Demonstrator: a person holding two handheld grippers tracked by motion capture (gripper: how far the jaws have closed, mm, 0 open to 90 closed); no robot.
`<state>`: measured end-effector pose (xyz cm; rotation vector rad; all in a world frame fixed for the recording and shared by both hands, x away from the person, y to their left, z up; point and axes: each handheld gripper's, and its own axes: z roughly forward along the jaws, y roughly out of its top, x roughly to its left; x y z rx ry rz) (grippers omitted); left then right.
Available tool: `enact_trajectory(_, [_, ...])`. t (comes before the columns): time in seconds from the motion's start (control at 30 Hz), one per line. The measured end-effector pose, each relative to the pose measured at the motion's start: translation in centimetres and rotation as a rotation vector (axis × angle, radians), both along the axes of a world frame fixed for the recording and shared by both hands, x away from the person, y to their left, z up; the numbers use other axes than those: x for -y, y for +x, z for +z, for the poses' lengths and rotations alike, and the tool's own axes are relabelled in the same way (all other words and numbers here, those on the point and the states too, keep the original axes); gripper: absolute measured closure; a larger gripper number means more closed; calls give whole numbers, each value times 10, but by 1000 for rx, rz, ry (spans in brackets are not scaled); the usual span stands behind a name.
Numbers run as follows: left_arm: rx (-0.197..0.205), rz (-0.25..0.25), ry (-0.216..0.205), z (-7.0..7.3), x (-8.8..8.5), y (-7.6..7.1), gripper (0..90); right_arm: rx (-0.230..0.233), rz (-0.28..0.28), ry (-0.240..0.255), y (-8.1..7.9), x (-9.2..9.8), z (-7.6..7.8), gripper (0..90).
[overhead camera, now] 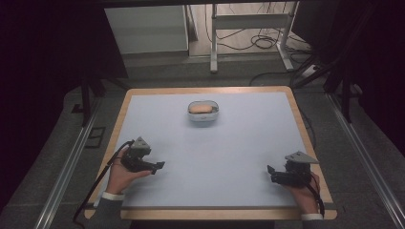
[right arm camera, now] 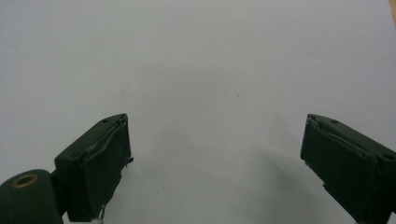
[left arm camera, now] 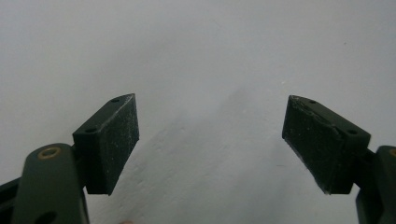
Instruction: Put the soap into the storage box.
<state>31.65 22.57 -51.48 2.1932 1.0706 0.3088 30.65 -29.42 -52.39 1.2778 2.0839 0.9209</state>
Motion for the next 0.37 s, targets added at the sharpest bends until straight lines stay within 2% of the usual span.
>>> enact_trajectory(0.17, [3,16,15,-2,0,0,187,7,14,-4,-1,-3,-1,84])
enact_trajectory(0.3, [18,22,-12,1,-2,-2,184,22,12,5,-1,-3,0,85])
enact_trajectory(0.37, [46,53,-18,3,-3,-2,185,24,8,16,-1,-4,2,85])
